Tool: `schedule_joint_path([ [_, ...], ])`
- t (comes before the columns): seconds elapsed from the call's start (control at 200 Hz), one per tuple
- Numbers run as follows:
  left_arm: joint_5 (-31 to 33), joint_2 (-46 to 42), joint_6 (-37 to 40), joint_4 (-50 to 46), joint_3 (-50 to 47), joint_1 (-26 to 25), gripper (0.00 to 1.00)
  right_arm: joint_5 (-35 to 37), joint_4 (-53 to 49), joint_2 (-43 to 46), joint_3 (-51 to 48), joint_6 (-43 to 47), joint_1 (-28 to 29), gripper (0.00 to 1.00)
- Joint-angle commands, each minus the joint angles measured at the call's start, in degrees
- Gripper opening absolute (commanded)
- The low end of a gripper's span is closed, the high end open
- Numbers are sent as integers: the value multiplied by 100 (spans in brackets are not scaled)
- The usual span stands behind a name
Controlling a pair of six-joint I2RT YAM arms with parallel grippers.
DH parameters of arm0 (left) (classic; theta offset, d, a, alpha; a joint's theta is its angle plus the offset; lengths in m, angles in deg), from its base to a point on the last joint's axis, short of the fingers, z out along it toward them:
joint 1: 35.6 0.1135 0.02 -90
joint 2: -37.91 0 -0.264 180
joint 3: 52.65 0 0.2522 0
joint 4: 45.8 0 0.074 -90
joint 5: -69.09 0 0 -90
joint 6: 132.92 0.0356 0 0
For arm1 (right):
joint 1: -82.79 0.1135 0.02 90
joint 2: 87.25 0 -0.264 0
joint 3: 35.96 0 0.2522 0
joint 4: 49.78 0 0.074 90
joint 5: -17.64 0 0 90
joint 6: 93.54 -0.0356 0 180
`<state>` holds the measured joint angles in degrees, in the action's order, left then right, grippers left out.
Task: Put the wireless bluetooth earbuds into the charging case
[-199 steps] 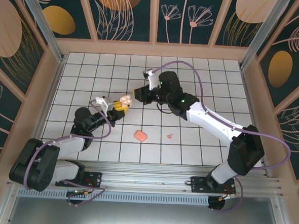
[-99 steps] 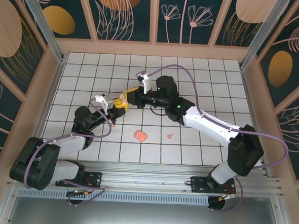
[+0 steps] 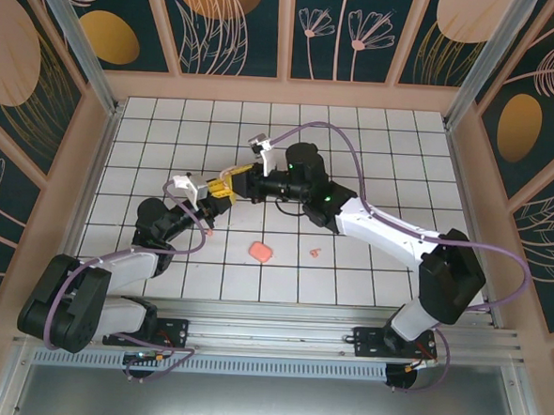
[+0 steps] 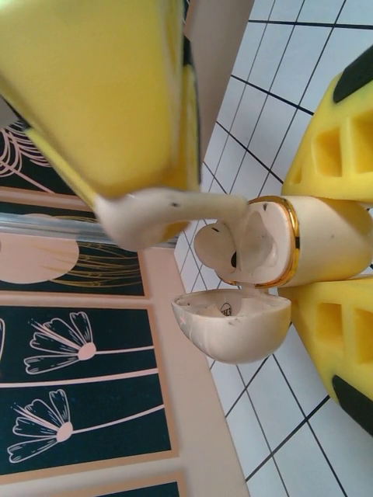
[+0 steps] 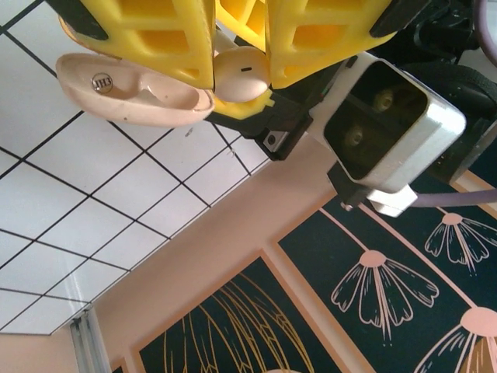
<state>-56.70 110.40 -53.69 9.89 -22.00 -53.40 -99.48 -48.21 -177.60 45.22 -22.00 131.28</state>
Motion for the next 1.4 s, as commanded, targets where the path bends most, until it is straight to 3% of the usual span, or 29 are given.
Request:
schedule_joint_path([
  [0.0, 10, -136, -92, 323, 133, -32, 2, -66, 320, -127, -36, -70, 47, 20],
  [0.395, 99, -327, -114, 315, 131, -33, 1, -41, 187, -282, -35, -64, 132, 20],
  [0.646, 217, -524, -103, 256, 148, -36, 2, 380, -163, -56, -271, 30, 188, 20],
  [1.396, 226, -829, 145, -85, 181, -31, 2, 426, -661, -122, -178, 156, 185, 20],
])
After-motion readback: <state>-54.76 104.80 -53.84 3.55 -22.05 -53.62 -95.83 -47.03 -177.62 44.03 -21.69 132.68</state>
